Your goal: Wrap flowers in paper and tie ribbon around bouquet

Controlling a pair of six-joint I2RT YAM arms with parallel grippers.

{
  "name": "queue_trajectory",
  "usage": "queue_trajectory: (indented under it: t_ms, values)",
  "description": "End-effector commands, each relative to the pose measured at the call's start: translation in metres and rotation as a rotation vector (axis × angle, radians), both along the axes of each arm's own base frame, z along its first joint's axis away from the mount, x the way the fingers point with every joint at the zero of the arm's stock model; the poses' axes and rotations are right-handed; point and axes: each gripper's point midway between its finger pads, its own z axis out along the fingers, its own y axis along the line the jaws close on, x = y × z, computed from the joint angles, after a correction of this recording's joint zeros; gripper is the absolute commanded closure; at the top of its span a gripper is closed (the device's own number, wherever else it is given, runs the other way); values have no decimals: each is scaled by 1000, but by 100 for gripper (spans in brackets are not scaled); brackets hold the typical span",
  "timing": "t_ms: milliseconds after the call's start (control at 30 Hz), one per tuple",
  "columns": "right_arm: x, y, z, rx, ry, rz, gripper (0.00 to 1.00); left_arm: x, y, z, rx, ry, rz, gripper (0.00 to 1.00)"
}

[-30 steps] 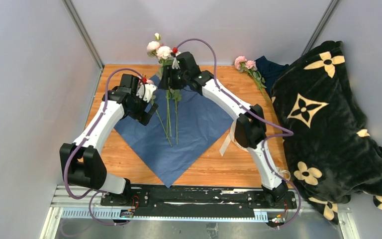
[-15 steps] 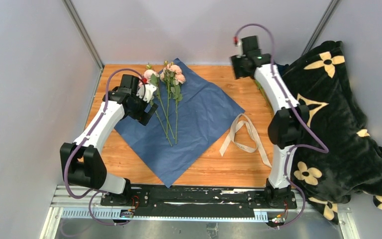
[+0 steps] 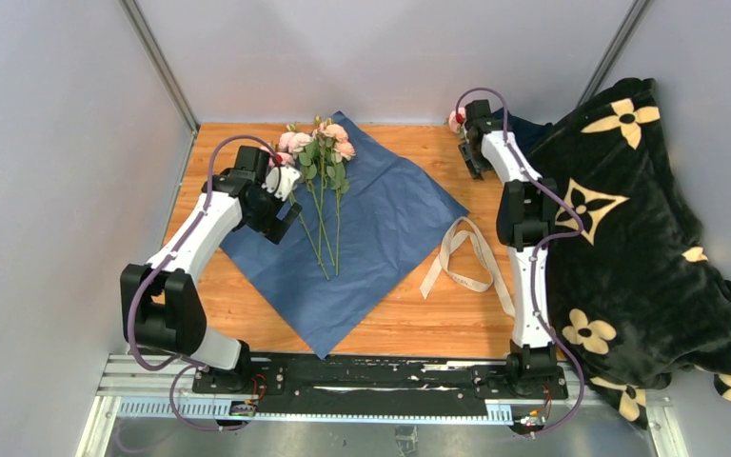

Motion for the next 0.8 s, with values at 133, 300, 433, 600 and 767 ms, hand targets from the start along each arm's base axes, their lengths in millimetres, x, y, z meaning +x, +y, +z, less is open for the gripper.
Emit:
queue_trajectory:
  t_ms: [133, 300, 433, 600, 767]
  values:
    - [28, -42, -15, -175, -54, -76, 43, -1, 10, -18, 50, 47, 13, 0]
    - [30, -57, -30, -210, -50, -102, 54, 1, 14, -19, 75, 51, 24, 0]
    - [31, -66, -26, -208, -62, -118, 83, 1, 13, -20, 69, 55, 22, 0]
    - [33, -62, 31, -184, -159, -130, 100, 1, 13, -18, 71, 52, 23, 0]
    - [20, -17, 156, 44, -415, -87, 100, 1, 11, -11, 54, 33, 16, 0]
